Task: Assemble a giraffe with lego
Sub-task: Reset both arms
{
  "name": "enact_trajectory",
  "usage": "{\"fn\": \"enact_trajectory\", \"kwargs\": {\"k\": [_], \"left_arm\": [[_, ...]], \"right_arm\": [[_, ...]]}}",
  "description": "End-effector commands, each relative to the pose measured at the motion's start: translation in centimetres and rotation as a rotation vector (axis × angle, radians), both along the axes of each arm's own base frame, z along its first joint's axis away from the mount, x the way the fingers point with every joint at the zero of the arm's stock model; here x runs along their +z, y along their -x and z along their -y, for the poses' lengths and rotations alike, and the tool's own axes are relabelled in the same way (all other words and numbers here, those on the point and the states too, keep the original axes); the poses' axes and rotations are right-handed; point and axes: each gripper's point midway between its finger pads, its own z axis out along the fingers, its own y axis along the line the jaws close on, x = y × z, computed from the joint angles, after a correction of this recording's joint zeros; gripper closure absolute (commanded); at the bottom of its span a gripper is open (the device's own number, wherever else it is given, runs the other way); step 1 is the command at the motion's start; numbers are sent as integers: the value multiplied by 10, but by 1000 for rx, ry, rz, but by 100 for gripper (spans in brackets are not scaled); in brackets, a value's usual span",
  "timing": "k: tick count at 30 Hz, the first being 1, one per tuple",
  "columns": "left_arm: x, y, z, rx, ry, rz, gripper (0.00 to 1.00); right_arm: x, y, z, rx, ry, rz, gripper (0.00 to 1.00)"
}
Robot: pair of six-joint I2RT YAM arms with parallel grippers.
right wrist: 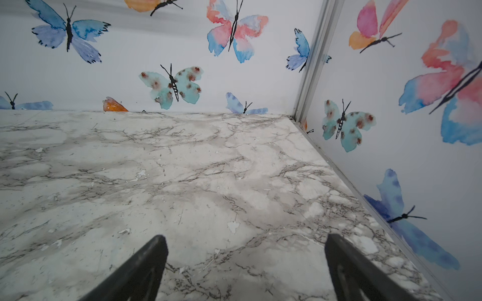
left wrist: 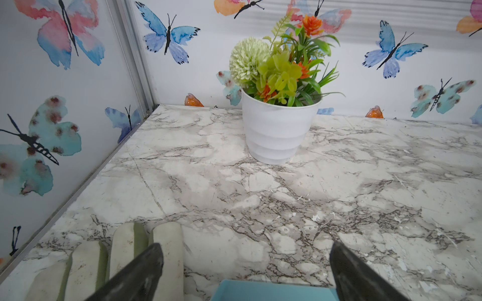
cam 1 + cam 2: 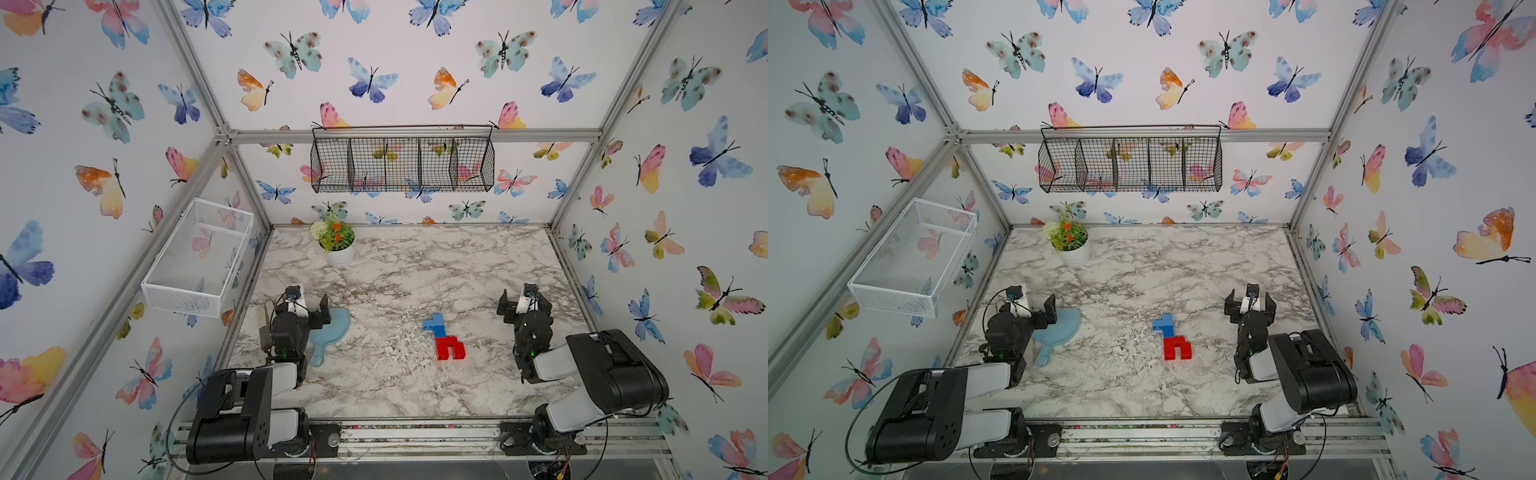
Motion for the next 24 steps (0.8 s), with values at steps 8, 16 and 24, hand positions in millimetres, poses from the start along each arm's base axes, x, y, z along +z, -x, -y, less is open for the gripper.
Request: {"fn": "enact_trajectory", "kwargs": {"k": [8,16,24], "left_arm": [[2,-8,2,-15,-16,59,2],[2,-8,1,-12,-17,60,2],[3,-8,1,-12,-17,65,2]], "right_arm": [[-6,-21,3,52,-98,-59,2],[-2,-17,3,61,-85,-33,1],[-8,-25,1,64,-86,-66,1]]}}
